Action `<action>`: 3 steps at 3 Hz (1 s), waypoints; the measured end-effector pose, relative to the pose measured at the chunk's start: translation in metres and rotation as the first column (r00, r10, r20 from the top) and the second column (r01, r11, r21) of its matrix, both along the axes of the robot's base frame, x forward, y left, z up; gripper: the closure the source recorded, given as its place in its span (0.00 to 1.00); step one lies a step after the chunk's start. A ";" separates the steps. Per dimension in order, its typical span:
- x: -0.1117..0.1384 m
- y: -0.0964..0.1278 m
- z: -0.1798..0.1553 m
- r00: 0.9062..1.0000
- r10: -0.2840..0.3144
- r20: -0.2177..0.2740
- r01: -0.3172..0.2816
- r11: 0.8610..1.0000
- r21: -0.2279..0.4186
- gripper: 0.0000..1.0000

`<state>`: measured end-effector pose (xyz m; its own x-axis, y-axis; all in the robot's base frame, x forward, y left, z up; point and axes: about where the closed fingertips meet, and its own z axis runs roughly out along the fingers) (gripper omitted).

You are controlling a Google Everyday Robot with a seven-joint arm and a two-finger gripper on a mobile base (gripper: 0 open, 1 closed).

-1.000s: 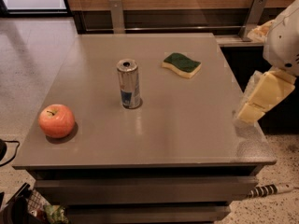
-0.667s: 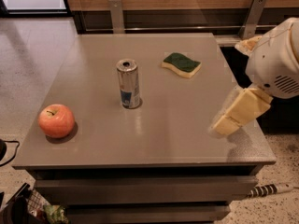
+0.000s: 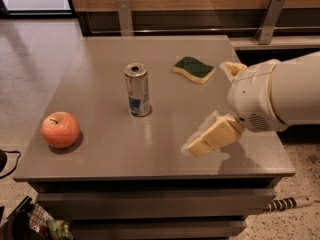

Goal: Pick apple

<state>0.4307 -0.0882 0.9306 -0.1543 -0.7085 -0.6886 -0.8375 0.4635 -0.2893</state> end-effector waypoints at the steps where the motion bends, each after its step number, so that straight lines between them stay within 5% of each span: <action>1: -0.001 0.012 0.008 1.000 0.018 0.012 -0.019 0.999 0.048 0.00; 3: 0.001 0.018 0.006 0.999 0.032 0.007 -0.033 0.998 0.052 0.00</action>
Offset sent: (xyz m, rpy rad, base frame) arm -0.0008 0.0116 0.0079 0.0485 -0.0105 0.0178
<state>0.4312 -0.0704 0.9361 -0.1274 -0.6764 -0.7255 -0.8506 0.4507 -0.2709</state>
